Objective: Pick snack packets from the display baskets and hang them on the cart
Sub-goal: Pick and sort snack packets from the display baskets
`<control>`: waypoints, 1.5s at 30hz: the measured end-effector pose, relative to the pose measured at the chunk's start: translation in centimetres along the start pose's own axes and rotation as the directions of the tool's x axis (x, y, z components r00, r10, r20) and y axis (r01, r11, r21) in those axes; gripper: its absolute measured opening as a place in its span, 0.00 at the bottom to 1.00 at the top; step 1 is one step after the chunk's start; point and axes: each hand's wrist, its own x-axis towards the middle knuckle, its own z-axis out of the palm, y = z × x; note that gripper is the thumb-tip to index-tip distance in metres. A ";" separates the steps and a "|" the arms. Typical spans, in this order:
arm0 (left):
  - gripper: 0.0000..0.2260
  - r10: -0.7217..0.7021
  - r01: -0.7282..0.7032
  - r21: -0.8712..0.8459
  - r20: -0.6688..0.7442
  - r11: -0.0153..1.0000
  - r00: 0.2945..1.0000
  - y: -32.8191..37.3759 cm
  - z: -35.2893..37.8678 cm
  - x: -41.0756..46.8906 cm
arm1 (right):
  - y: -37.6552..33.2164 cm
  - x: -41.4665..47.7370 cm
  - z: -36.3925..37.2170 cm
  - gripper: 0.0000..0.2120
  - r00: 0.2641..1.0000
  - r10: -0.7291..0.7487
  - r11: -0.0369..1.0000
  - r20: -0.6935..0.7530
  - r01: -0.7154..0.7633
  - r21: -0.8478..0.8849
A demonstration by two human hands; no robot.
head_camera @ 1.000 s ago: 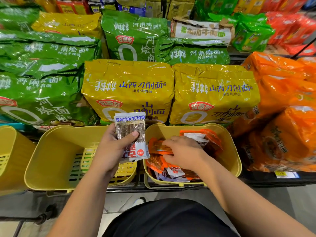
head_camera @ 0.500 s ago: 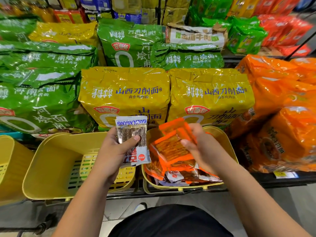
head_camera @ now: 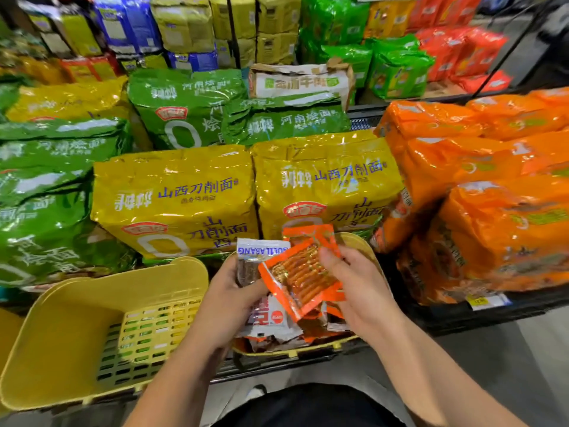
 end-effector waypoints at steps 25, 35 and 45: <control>0.10 -0.035 -0.155 -0.189 -0.736 0.970 0.676 -2.9 -1.2 -14.4 | 2.9 -2.9 2.8 0.28 0.817 0.262 0.965 0.513 -0.221 -0.140; 0.10 -0.130 -0.268 -0.283 -0.871 0.921 0.473 -4.9 -9.9 -27.1 | 8.6 -10.3 15.3 0.23 0.702 0.360 0.931 0.615 -0.229 -0.283; 0.10 -0.161 -0.351 -0.274 -0.934 0.896 0.320 -8.9 -22.7 -43.4 | 21.7 -22.1 30.4 0.25 0.623 0.515 0.856 0.589 -0.412 -0.312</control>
